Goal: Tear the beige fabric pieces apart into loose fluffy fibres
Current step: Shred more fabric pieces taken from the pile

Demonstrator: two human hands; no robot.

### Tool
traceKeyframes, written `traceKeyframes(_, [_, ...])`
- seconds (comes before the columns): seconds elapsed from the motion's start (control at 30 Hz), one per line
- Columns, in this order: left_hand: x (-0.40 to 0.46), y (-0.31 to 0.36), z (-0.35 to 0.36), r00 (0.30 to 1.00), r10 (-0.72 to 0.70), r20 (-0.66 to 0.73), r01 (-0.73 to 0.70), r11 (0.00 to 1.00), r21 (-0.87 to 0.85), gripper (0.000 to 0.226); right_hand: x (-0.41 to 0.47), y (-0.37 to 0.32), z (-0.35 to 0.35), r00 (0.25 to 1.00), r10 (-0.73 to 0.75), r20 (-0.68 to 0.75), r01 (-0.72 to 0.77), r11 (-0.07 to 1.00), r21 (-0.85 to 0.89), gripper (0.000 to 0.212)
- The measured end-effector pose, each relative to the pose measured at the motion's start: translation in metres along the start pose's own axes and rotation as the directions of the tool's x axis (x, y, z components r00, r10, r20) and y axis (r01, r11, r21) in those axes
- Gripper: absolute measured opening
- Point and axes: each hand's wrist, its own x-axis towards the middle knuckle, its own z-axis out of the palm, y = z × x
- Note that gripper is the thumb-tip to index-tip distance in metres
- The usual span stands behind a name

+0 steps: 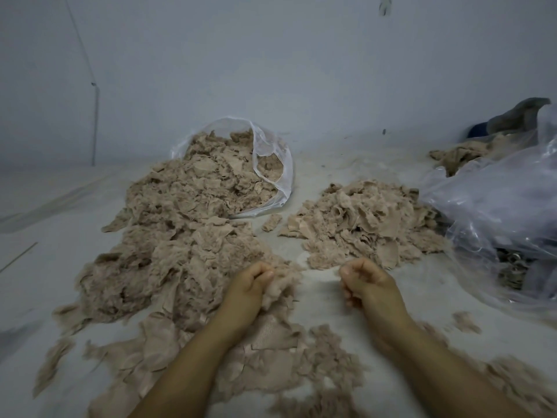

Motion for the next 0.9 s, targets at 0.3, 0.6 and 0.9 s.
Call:
traceKeyframes(0.3, [-0.009, 0.006, 0.010, 0.986, 0.072, 0.148, -0.072, 0.997, -0.004, 0.021, -0.011, 0.004, 0.023, 0.986, 0.023, 0.163, 0.009, 0.981, -0.195, 0.028])
traceKeyframes(0.6, [-0.002, -0.001, 0.004, 1.000, -0.013, 0.006, 0.014, 0.975, -0.221, 0.015, -0.005, 0.005, 0.019, 0.998, 0.041, 0.041, -0.040, 0.999, -0.027, 0.019])
traceKeyframes(0.9, [0.001, -0.012, -0.036, 0.907, 0.056, 0.417, -0.321, 0.734, 0.599, 0.027, -0.020, 0.008, 0.029, 0.969, 0.025, 0.245, 0.123, 0.812, -0.570, 0.018])
